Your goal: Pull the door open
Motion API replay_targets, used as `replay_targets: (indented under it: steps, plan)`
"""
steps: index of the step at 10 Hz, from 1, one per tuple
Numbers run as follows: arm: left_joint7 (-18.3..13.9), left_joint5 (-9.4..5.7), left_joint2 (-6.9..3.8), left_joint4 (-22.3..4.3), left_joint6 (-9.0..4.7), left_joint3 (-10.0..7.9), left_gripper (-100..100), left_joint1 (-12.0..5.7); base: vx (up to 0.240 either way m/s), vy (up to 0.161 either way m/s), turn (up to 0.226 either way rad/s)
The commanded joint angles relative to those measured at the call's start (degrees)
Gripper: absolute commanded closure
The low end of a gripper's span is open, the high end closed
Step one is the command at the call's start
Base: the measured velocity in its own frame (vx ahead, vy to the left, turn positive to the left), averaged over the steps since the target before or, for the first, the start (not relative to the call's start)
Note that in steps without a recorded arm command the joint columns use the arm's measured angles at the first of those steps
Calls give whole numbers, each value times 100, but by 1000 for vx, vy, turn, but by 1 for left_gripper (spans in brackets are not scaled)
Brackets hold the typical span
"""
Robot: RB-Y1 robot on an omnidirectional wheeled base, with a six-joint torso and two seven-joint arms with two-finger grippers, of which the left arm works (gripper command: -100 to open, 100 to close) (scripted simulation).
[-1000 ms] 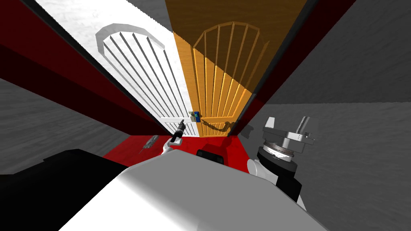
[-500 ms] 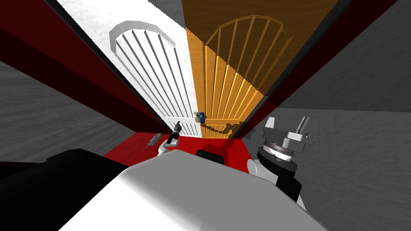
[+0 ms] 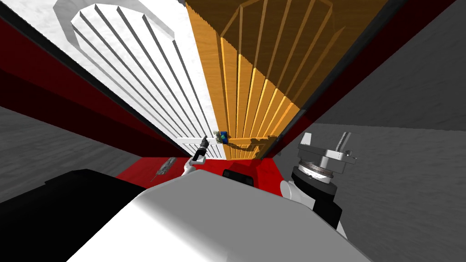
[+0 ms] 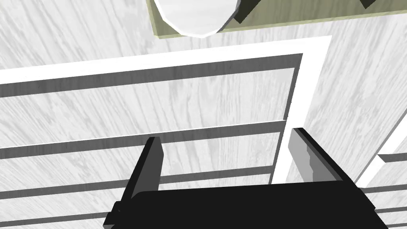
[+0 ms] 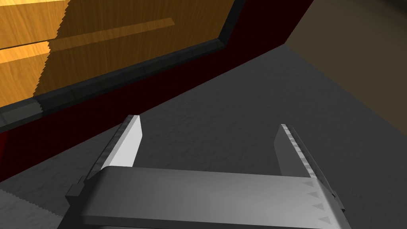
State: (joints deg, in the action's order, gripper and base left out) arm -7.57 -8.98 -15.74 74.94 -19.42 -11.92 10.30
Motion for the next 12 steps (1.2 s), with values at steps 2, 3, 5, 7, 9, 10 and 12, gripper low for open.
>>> replay_targets:
  steps: [2,3,5,7,9,10,12]
  plan:
    - [-12,10,31,5,-42,90,-100,-61,154,-72,-114]
    - [-12,10,31,5,-42,90,100,-61,-12,4,31]
    - [-12,10,31,5,-42,90,100,-61,-34,16,1]
    - [-12,10,31,5,-42,90,100,-61,-16,8,-1]
    - [-24,-13,-35,-5,-25,-9,-100,55,-86,21,68]
    - [-29,-16,-44,2,-21,-16,-100,76,-190,54,132]
    - [-51,-23,-59,62,-4,2,-100,139,-177,0,16]
